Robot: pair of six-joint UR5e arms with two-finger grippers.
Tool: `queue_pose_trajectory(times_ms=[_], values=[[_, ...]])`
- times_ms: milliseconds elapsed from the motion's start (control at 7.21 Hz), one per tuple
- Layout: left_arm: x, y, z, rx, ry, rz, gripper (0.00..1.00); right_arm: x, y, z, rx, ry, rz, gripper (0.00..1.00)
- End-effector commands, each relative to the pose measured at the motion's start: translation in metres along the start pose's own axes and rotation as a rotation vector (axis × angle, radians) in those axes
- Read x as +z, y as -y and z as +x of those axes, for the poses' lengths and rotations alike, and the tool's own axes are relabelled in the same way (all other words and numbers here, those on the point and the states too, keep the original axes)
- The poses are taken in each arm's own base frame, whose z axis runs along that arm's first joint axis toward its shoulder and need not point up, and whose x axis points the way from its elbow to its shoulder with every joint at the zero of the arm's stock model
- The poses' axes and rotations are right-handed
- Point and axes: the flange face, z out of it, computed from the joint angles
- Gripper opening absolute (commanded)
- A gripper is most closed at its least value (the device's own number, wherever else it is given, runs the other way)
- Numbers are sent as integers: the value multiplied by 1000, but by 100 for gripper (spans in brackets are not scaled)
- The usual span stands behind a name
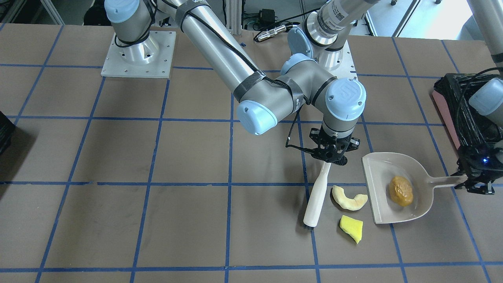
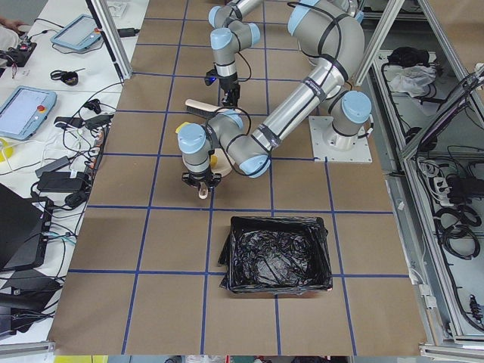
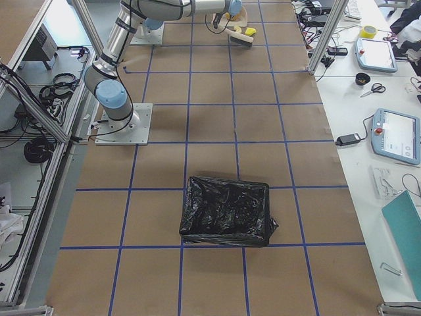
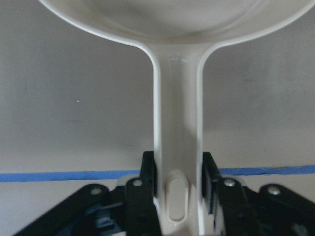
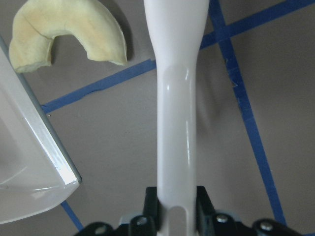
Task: Sweep and dump trash in nearest bin
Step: 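Sweep the banana piece and yellow sponge into the dustpan with the brush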
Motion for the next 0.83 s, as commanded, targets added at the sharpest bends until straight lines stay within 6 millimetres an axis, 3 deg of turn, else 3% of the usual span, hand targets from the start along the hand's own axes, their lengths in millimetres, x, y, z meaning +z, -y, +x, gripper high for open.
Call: queue_pose_trajectory(times_ms=[0, 278, 555, 694], values=[[0, 0, 0, 0, 0, 0, 0, 26, -17, -7, -27, -16, -6, 0], [0, 0, 0, 0, 0, 0, 0, 33, -13, -15, -54, 10, 5, 0], [0, 0, 0, 0, 0, 0, 0, 41, -10, -41, -114, 39, 20, 0], [0, 0, 0, 0, 0, 0, 0, 45, -9, -42, -166, 26, 16, 0]])
